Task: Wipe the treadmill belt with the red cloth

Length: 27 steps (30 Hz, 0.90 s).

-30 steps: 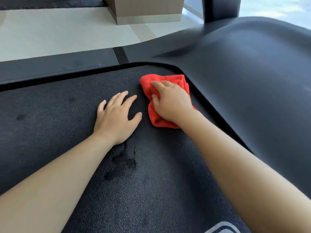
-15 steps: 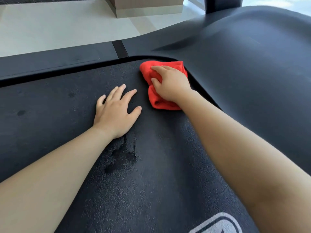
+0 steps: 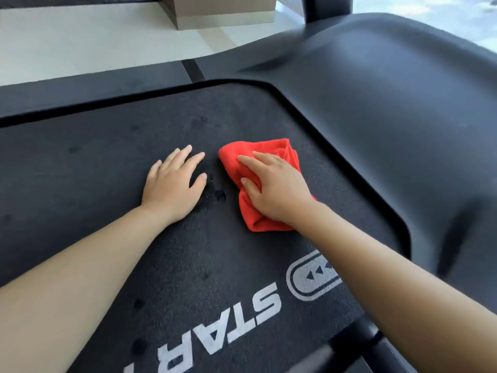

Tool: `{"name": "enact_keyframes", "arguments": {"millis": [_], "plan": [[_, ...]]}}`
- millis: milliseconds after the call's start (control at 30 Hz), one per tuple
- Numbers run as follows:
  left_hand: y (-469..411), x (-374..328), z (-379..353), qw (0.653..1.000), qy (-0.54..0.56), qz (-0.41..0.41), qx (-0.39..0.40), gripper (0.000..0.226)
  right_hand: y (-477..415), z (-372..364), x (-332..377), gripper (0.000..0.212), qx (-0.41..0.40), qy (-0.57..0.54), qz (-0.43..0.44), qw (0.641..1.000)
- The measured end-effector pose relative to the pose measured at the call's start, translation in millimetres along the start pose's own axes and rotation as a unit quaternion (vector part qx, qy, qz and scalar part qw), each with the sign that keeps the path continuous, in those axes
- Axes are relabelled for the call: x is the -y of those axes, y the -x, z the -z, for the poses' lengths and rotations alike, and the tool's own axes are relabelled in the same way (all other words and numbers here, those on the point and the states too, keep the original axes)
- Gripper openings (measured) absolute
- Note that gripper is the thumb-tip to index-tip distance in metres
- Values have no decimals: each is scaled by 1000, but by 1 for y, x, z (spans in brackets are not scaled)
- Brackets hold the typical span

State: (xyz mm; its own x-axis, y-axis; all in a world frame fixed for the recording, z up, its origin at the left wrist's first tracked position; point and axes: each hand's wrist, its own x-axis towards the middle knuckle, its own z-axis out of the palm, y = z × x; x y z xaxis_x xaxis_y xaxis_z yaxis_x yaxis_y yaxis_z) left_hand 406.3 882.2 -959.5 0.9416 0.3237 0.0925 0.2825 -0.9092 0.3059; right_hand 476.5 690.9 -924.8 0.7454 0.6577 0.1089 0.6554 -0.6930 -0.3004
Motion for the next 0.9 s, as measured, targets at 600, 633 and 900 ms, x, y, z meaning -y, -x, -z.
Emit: {"name": "enact_keyframes", "arguments": {"millis": [600,633,900], "plan": [[87,10,16,1000,-6,28,5,54,-11,-16,47,45,28,15,-23,999],[86,13,17,1000,-10,20,14,55,1,-15,48,44,22,17,-9,1000],[58,29,19,999,-41,-10,28,59,21,-19,42,51,-2,31,22,999]]}}
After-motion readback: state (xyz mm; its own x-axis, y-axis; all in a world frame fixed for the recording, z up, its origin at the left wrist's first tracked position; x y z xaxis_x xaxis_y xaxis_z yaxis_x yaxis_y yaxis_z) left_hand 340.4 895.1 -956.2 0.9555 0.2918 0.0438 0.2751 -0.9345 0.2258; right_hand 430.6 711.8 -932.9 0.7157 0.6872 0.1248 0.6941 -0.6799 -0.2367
